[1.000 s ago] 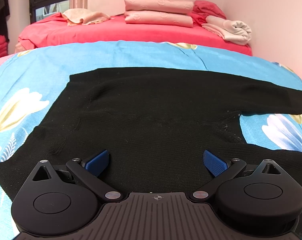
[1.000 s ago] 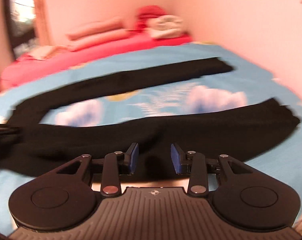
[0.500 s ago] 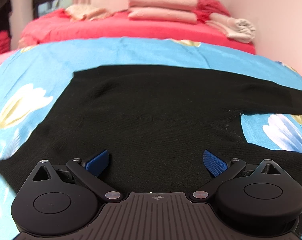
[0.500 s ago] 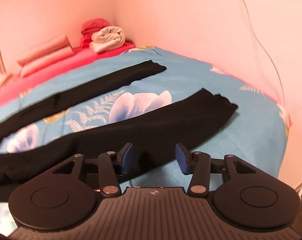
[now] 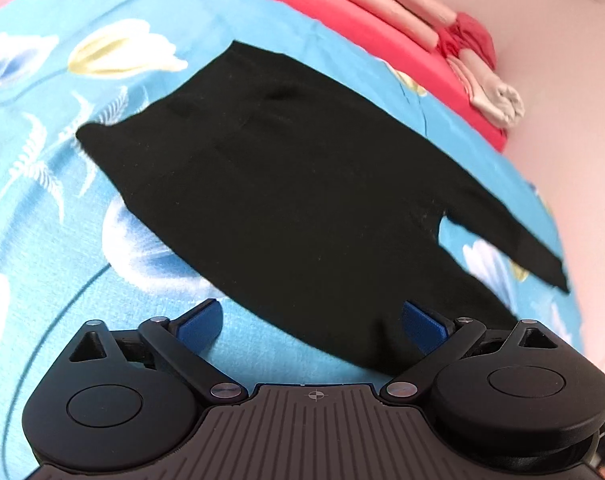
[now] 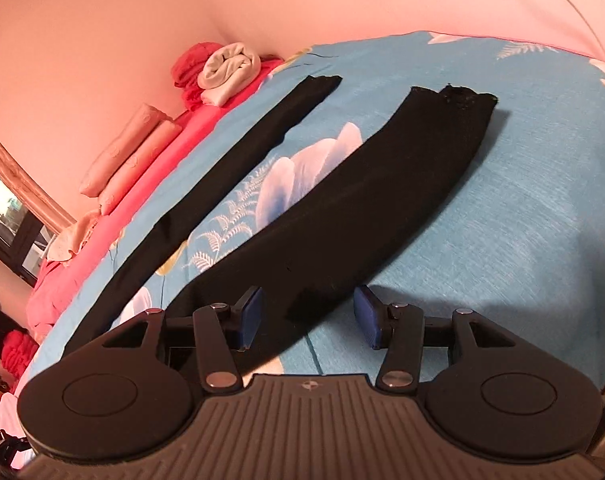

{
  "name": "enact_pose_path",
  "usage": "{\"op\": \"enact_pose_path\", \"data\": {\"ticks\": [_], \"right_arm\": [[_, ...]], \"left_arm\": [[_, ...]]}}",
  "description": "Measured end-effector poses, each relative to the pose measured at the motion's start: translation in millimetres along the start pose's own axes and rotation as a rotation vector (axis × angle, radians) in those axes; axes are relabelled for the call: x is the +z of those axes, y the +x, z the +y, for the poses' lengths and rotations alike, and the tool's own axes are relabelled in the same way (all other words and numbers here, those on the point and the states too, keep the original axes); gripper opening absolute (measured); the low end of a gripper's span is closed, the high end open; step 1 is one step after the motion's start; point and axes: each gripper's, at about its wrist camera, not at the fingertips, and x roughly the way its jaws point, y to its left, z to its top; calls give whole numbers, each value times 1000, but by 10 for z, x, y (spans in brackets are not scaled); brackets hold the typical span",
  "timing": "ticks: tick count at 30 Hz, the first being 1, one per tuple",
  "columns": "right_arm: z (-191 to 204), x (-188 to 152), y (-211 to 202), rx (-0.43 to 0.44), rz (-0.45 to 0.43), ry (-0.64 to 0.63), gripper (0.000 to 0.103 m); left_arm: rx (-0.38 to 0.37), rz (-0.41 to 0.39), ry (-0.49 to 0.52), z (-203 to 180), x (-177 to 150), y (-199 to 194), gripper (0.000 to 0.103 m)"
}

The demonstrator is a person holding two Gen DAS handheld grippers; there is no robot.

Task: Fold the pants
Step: 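Close the left gripper on the pants while the right gripper folds the edge over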

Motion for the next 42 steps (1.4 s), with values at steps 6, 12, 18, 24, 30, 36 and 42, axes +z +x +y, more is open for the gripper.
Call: {"op": "enact_pose_path", "data": {"ticks": [6,12,18,24,30,36,42], "right_arm": [[-74,26,56,46,-16,23,59],[-341,49,120,166,-52,149,57],[-268,45,197,84,-84,41,16],[-28,171,143,49,-105,-95,8],[220,509,154,107,-155,-144,8],[454,988,531,147,-132,-135,7],[803,1562,1361,83,-31,-161,8]], "left_arm": [[-95,-72,-75,127,72,127,103],[-113,-126,-92,140,51,103,103],[-36,-122,-121,207,104,110,98],[-40,-155,-97,205,179,47,87],[-50,-231,9,-73,436,-66,87],[-30,-272,83,-359,863,148,87],[41,-253,121,-507,1481,793,86]]}}
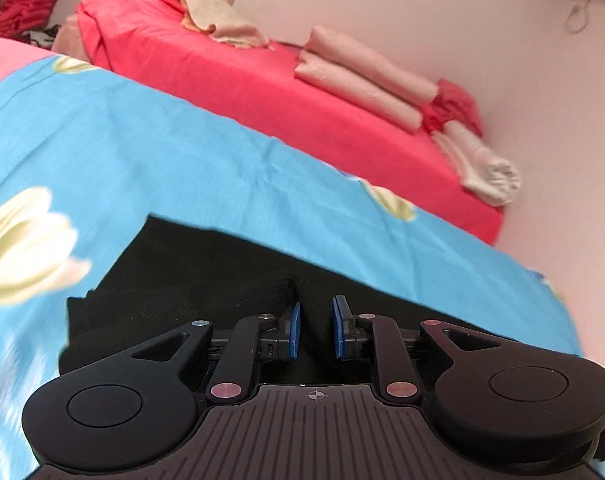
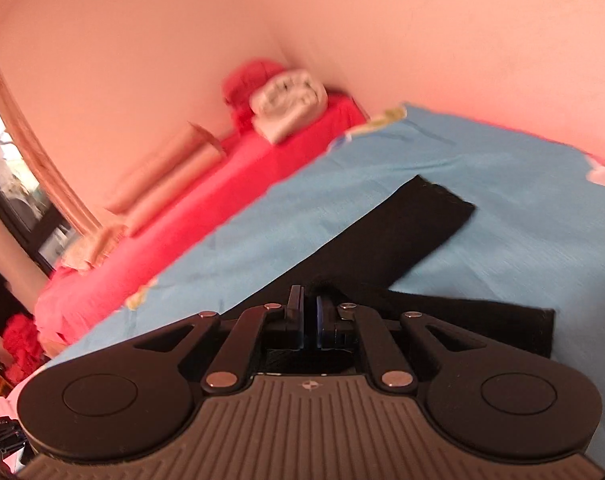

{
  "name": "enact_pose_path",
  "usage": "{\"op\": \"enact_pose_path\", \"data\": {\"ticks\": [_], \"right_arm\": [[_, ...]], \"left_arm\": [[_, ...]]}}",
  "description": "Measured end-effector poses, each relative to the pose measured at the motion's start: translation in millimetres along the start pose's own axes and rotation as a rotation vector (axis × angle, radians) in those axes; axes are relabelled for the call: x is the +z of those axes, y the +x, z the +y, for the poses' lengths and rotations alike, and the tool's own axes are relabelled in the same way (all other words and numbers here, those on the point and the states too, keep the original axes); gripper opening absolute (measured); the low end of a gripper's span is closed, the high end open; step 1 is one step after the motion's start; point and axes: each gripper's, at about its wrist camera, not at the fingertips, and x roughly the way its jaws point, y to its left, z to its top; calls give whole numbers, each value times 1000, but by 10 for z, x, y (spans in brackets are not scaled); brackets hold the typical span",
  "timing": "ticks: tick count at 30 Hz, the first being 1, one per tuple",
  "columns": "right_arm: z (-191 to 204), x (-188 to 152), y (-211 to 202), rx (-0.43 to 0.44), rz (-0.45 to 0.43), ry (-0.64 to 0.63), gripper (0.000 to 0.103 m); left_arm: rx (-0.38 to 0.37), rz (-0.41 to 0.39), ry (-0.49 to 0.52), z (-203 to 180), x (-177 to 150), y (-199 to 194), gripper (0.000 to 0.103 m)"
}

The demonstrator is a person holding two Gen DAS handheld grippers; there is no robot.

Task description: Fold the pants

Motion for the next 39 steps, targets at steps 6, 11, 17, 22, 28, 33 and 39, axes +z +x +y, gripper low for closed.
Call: {"op": "enact_pose_path", "data": {"ticks": [6,11,17,22,28,33,39], "right_arm": [[98,484,1001,-94,208,-90,35],[-165,672,603,-236,-127,-76,72],[-345,209,-31,-161,-166,-178,74],[-368,144,69,-218,-130,-208,75],[-356,276,678,-257,-44,-208,68],[-261,169,979,-353,-51,-331,10],[-244,401,770,-274,-202,-293,11]], "left_arm": [[73,86,-32,190,361,596,89],[151,-7,-19,367,452,353,102],[144,-68,29,381,179,14,103],[156,-110,77,194,-161,-125,103],[216,-153,151,61,-549,-75,103],[279,-160,138,136,-588,-23,103],[280,-177,63,260,-572,-79,103]]}}
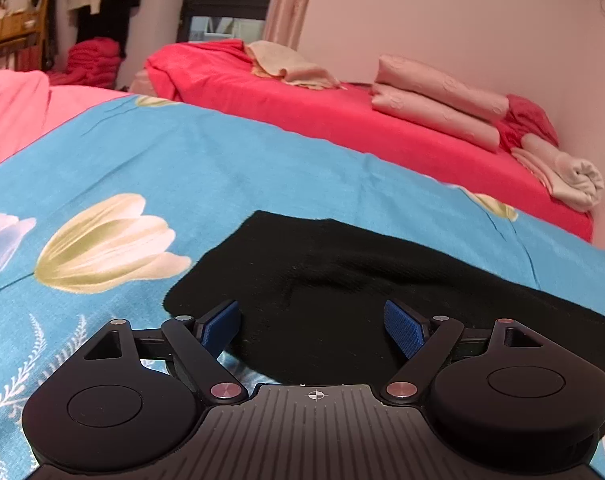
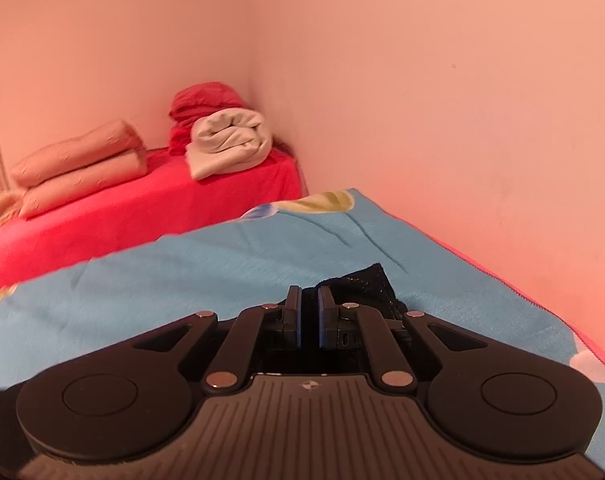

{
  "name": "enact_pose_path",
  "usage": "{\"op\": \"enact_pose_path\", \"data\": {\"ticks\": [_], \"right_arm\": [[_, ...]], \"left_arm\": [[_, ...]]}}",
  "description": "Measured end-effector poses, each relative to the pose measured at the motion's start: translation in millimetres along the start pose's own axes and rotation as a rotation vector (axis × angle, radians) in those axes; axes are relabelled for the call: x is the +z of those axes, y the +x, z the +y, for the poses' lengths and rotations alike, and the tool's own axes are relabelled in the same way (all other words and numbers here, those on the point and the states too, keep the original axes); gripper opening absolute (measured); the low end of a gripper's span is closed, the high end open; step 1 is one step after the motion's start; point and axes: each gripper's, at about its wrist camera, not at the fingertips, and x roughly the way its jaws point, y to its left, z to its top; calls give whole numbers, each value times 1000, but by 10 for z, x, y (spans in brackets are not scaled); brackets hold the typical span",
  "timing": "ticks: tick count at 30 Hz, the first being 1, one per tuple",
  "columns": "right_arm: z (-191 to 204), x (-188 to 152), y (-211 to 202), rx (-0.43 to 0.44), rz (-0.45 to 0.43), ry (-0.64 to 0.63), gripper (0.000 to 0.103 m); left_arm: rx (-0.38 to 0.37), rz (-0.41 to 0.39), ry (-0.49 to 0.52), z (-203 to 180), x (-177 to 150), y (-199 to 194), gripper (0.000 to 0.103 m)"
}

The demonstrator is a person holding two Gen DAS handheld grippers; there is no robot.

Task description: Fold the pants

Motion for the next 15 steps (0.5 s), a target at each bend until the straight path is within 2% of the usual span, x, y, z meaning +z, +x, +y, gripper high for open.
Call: {"op": "enact_pose_path", "data": {"ticks": [1,2,3,4,5,7,9,10,12,15], "right_arm": [[-52,-34,131,-15,41,24,16],[-93,-86,318,-71,138,28,17],[-135,-140,461,-125,220,15,10],[-162,-161,386,-95,176,15,17],[-182,-142,290,-105,153,43,23],[-204,-87,54,-138,114,100,59],[-55,-44,-164,-168,87,44,59],[102,-29,-284,-150,82,-15,59],[518,0,-486,-12,81,-113,59],[1396,-76,-794,279,93,-282,61]], "left_arm": [[2,-1,2,-4,-2,-4,103],[6,-3,7,-13,-2,-6,103],[12,-7,11,-21,-2,-11,103],[18,-12,13,-22,-1,-20,103],[27,-17,13,-18,1,-27,103],[69,-12,0,4,7,-16,103],[100,-1,-31,67,14,-6,103],[105,-1,-54,113,22,-19,103],[132,-12,-86,201,35,-82,103],[156,-38,-123,336,53,-226,103]]}}
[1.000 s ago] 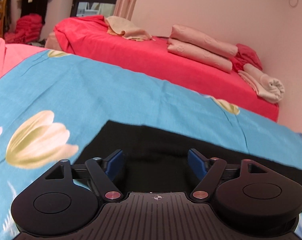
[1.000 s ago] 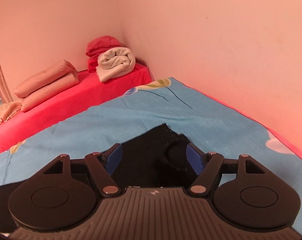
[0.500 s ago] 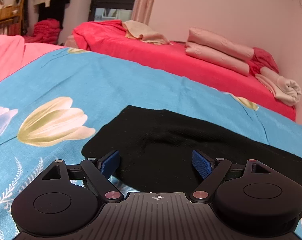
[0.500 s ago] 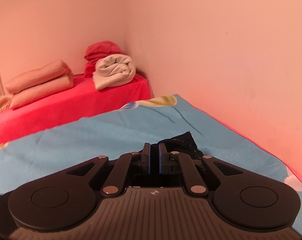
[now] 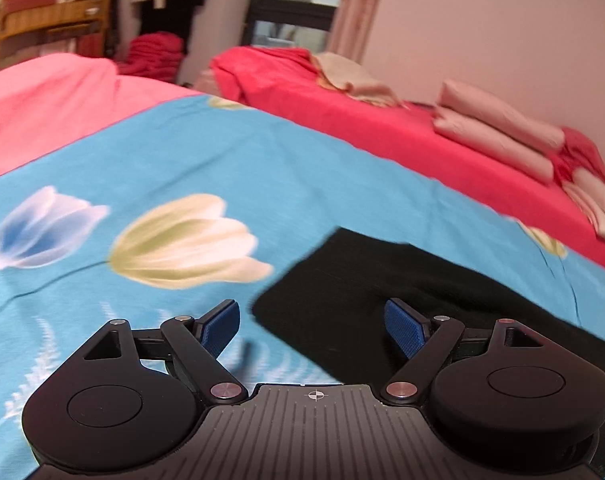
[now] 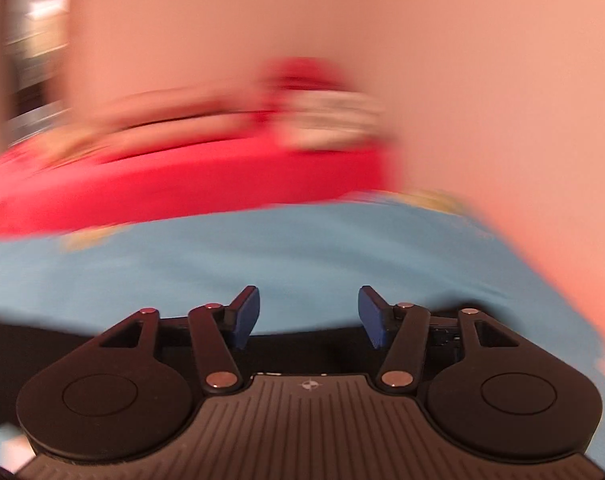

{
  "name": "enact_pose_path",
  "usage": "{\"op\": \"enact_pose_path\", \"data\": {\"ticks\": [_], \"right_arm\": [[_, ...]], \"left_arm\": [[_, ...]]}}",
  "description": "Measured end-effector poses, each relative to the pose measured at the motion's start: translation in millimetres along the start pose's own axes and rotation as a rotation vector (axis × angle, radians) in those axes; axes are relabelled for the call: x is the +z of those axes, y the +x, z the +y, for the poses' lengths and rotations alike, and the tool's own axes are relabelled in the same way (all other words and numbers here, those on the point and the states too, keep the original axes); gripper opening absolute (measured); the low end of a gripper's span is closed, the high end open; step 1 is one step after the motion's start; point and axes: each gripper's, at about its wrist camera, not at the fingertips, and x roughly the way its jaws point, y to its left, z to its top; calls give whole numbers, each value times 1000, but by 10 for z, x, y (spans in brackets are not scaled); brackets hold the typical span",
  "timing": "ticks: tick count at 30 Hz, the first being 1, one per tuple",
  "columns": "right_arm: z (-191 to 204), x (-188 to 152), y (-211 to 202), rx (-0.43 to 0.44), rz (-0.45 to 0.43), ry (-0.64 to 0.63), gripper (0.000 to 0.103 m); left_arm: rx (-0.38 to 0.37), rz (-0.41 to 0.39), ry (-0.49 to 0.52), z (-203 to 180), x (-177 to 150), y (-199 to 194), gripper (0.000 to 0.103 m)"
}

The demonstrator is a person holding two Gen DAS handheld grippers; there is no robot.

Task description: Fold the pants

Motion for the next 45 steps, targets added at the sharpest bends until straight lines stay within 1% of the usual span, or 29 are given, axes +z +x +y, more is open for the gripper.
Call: {"op": "enact_pose_path", "data": {"ticks": [4,5,7,8,11,13,14,15,16,17,19,20,21,22,23,24,25,26,28,30,31,32,33,34,36,37,40,43,45], "right_arm": [[1434,79,59,371,22,-254,61],[1778,90,100,443,33,-310,61],[2434,49,205,541,51,-425,60],[2727,23,284,573,64,-467,60],[3441,35,644,629,132,-531,59],[3777,-51,844,603,161,-581,59],[3923,-104,982,576,198,-605,57],[4017,-179,1079,546,233,-625,29],[4076,-209,1155,534,269,-627,11],[4054,-206,1164,549,269,-614,10],[4054,-142,1069,535,156,-608,10],[4040,-101,1096,517,137,-579,10],[4038,-101,1179,496,158,-557,12],[4023,-129,1270,486,208,-555,18],[4009,-160,1329,490,269,-569,20],[3971,-174,1303,491,264,-562,23],[3878,-136,1212,490,241,-539,34],[3821,-81,1133,500,226,-509,40],[3462,84,851,567,202,-398,67],[2994,204,575,664,217,-258,78],[2734,231,431,713,237,-196,80],[2473,230,296,756,267,-139,82],[2243,211,188,790,312,-85,87],[2008,137,82,819,370,-30,90],[1633,-106,-99,859,475,51,90],[1511,-239,-180,850,497,65,90],[1415,-532,-399,772,426,25,87],[1564,-677,-401,788,360,24,85],[1729,-716,-314,797,321,13,85]], "left_arm": [[47,-24,28,155,-31,-123,103],[44,-13,26,199,-46,-125,103],[-1,10,-7,293,-50,-123,103],[-17,11,-24,322,-43,-118,103],[-17,14,-31,336,-41,-102,103],[-32,19,-31,336,-44,-98,103],[-34,19,-30,336,-44,-99,103],[-38,20,-31,341,-44,-96,103],[-43,23,-35,346,-46,-93,103],[-48,27,-37,348,-47,-88,103],[-51,36,-35,347,-50,-66,103],[-49,40,-29,333,-52,-58,103],[-45,45,-21,317,-55,-50,103],[-42,48,-12,303,-58,-44,103],[-40,51,-8,297,-61,-41,103],[-40,52,-7,296,-62,-41,103],[-42,56,-7,297,-60,-38,103],[-42,61,-6,295,-55,-31,103],[-35,71,9,271,-39,-24,103],[-39,66,54,213,2,-64,103],[-37,58,79,178,34,-107,103],[-34,53,98,145,74,-155,103],[-39,51,120,111,119,-200,103],[-51,54,147,67,170,-236,103],[-71,75,207,-57,285,-248,103],[-77,88,238,-143,339,-224,103],[-98,100,286,-449,443,-86,103],[-193,136,280,-737,449,166,103],[-251,159,248,-847,379,394,103]]}}
